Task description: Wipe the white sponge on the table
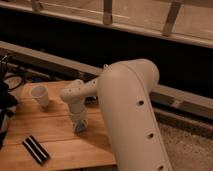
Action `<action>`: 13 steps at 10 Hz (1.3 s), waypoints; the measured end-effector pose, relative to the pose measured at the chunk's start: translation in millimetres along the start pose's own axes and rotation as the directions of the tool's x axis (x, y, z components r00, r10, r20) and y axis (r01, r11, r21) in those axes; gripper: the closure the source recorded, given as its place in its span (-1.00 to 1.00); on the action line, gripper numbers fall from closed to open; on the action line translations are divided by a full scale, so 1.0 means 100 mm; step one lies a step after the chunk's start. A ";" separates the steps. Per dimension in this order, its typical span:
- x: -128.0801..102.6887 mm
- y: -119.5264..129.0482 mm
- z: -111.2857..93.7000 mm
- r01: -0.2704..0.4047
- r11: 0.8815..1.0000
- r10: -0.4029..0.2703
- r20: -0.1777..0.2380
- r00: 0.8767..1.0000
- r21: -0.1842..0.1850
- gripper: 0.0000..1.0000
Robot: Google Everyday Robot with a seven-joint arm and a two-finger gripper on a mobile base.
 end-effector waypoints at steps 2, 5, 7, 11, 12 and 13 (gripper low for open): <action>0.01 -0.01 0.00 -0.006 1.000 0.006 0.002 1.000 0.000 0.91; -0.03 -0.20 -0.32 -0.056 0.998 0.055 0.078 0.995 0.015 0.91; -0.02 -0.42 -0.68 -0.105 0.994 0.101 0.120 0.988 0.028 0.91; -0.03 -0.78 -0.88 -0.112 0.993 0.108 0.107 0.988 0.031 0.91; -0.02 -0.67 -0.79 -0.110 0.993 0.105 0.103 0.989 0.044 0.74; 0.07 -0.53 -0.77 -0.107 0.993 0.102 0.100 0.990 0.046 0.46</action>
